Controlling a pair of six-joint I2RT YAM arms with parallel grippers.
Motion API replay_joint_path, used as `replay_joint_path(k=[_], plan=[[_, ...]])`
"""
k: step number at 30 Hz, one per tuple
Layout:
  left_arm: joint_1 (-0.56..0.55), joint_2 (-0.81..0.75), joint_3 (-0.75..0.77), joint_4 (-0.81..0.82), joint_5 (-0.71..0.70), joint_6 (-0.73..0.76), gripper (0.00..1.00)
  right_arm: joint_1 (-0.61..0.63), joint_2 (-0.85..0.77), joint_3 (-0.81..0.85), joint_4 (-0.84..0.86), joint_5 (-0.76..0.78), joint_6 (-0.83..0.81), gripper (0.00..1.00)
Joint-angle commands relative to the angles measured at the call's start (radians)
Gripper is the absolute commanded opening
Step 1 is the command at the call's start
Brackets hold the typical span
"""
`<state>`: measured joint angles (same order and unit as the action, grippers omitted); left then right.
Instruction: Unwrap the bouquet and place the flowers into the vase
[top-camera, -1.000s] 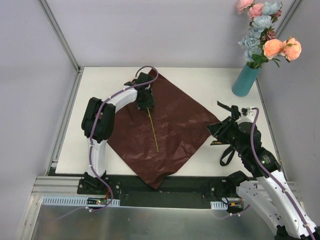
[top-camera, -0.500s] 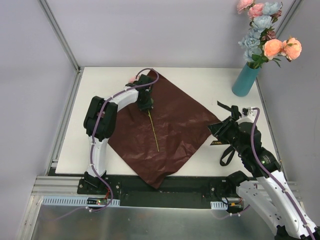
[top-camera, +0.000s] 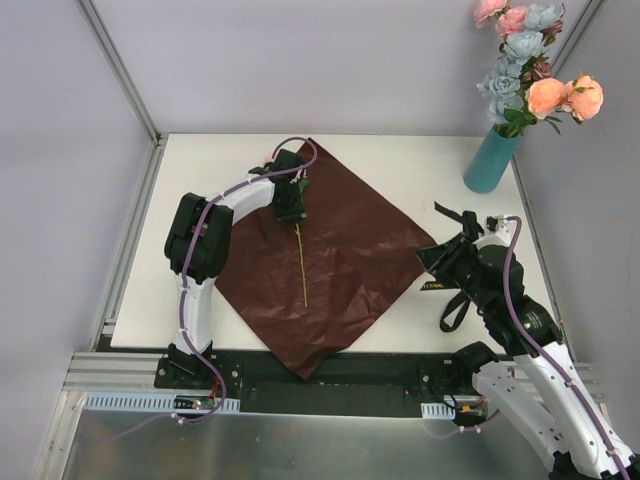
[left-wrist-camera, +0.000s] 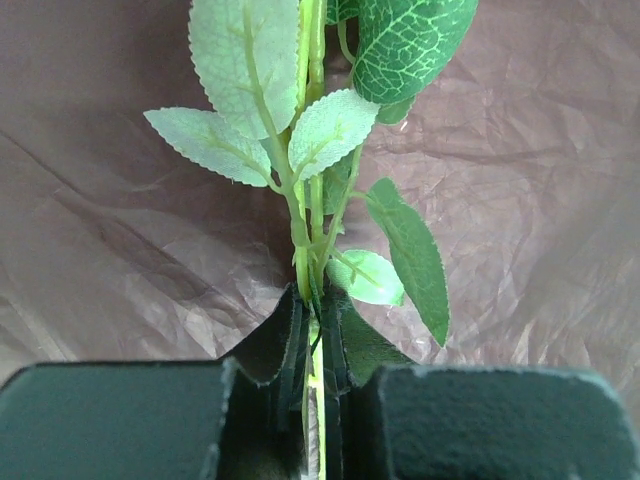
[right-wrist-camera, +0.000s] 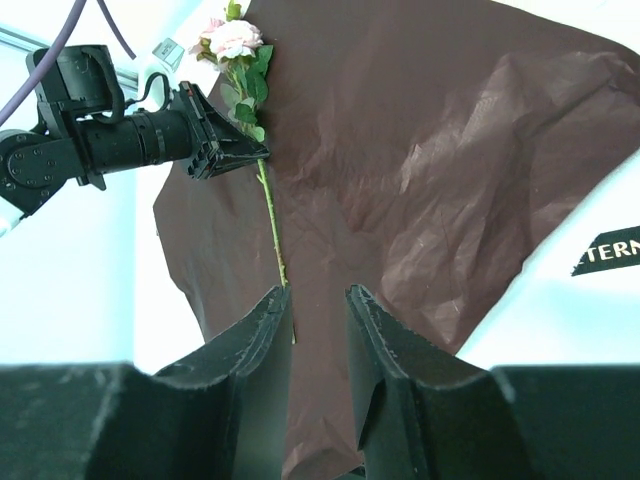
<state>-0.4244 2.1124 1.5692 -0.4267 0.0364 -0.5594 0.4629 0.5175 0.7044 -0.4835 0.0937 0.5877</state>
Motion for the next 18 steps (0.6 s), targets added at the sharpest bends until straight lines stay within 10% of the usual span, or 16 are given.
replay_joint_path(k=[1,18], plan=[[-0.001,-0.146,-0.034,0.015,0.062,0.061,0.00,0.006,-0.004,-0.005,0.057,-0.015,0.026,0.34],[-0.223,-0.580,-0.278,0.229,0.384,0.093,0.00,0.010,0.252,-0.094,0.687,-0.233,0.236,0.50]])
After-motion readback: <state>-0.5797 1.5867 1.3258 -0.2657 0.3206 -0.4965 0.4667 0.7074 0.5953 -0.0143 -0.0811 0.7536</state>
